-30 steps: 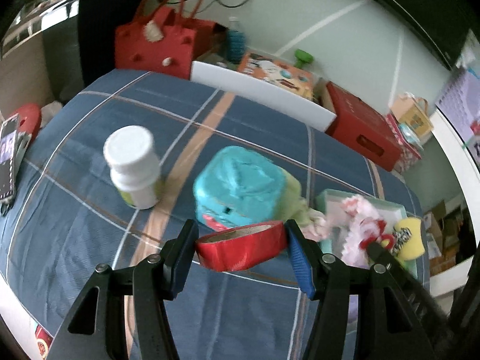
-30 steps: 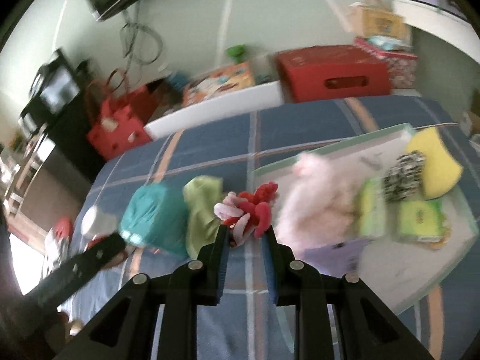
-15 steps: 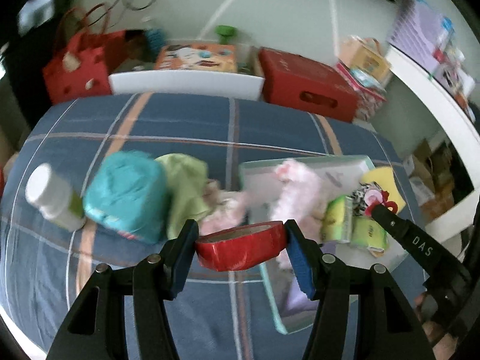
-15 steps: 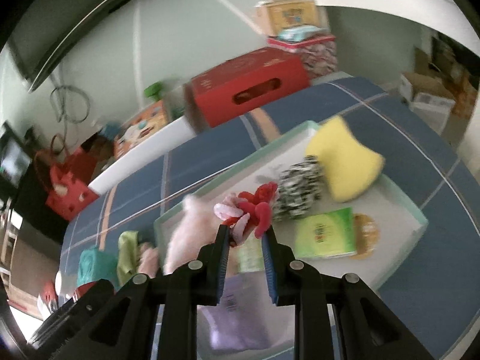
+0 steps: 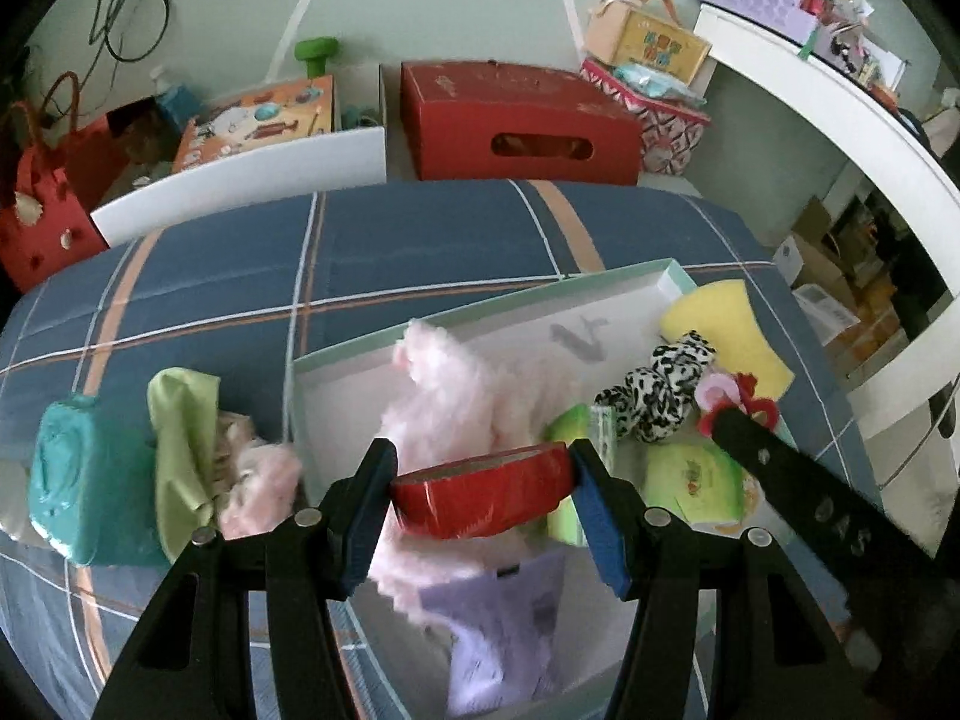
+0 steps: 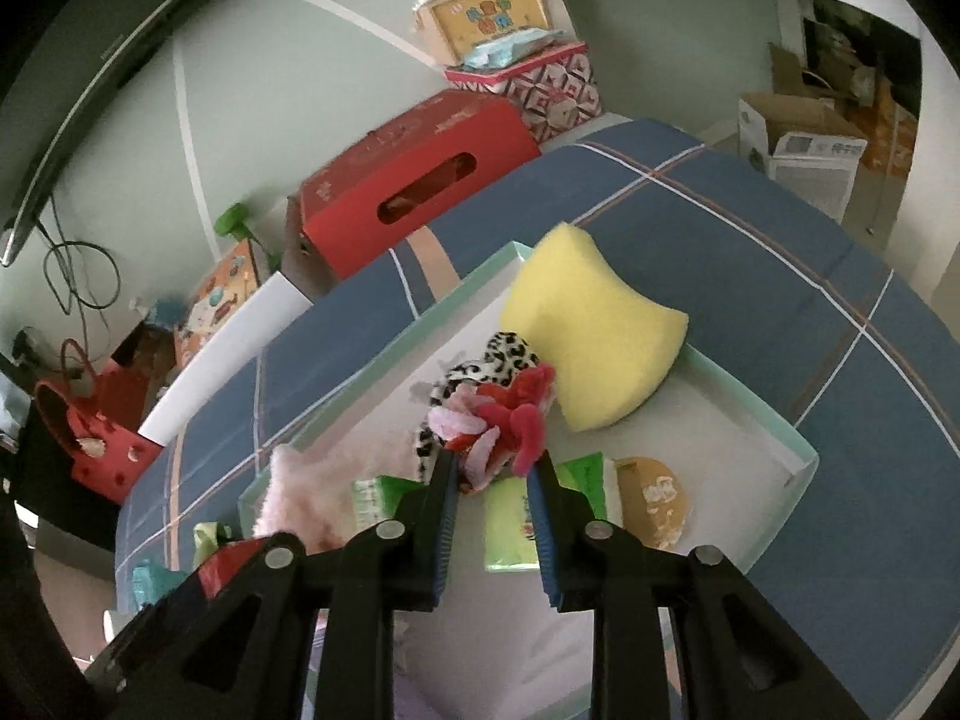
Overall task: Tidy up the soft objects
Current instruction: 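Open both tools to drop the tape roll and hair tie into the tray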
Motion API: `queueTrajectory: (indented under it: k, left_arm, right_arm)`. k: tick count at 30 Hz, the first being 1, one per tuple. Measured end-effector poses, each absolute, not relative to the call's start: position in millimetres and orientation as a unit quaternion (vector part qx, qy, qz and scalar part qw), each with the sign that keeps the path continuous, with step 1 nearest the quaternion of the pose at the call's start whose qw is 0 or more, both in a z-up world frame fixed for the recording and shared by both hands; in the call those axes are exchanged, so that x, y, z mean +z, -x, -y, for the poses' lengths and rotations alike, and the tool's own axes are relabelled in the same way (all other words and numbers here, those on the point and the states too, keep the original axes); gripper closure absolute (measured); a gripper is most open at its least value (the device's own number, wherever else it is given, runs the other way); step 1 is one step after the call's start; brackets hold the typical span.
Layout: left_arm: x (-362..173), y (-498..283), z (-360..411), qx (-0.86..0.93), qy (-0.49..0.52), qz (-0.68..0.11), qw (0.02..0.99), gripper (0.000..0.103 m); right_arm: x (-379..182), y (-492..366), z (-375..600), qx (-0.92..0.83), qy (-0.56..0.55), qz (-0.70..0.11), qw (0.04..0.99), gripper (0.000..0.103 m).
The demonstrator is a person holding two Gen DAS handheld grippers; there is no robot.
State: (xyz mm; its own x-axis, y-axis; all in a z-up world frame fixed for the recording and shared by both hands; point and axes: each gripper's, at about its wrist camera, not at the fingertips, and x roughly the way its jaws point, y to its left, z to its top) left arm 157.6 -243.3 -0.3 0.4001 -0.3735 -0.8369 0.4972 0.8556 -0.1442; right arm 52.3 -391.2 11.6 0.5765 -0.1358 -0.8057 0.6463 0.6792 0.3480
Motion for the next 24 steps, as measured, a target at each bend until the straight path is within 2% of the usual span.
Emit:
queueTrajectory:
  k: [5, 8, 11, 16, 21, 22, 24]
  left_arm:
    - [-6, -168, 248, -0.271, -0.046, -0.492, 0.826, 0.040]
    - [-3, -170, 242, -0.287, -0.019, -0.496, 0.820, 0.017]
    - [3, -170, 233, -0.291, -0.003, -0.496, 0.818, 0.016]
    - [12, -173, 209, -0.273, 0.020, -0.495, 0.825, 0.016]
    - [17, -177, 187, -0.230, 0.019, -0.492, 0.839, 0.014]
    - [17, -178, 183, -0.220, 0.017, -0.492, 0.842, 0.009]
    - [18, -180, 175, -0.203, 0.016, -0.490, 0.848, 0.007]
  right_arm:
    - [3, -52, 397, -0.243, -0.334, -0.405, 0.816, 0.074]
    - [3, -48, 399, -0.247, -0.339, -0.402, 0.814, 0.072]
    - [6, -48, 400, -0.252, -0.336, -0.401, 0.814, 0.065]
    - [13, -47, 396, -0.252, -0.331, -0.398, 0.818, 0.061]
    - [16, -49, 391, -0.251, -0.320, -0.404, 0.819, 0.041]
    - [16, -50, 390, -0.251, -0.316, -0.405, 0.820, 0.039]
    - [17, -52, 387, -0.253, -0.305, -0.408, 0.822, 0.031]
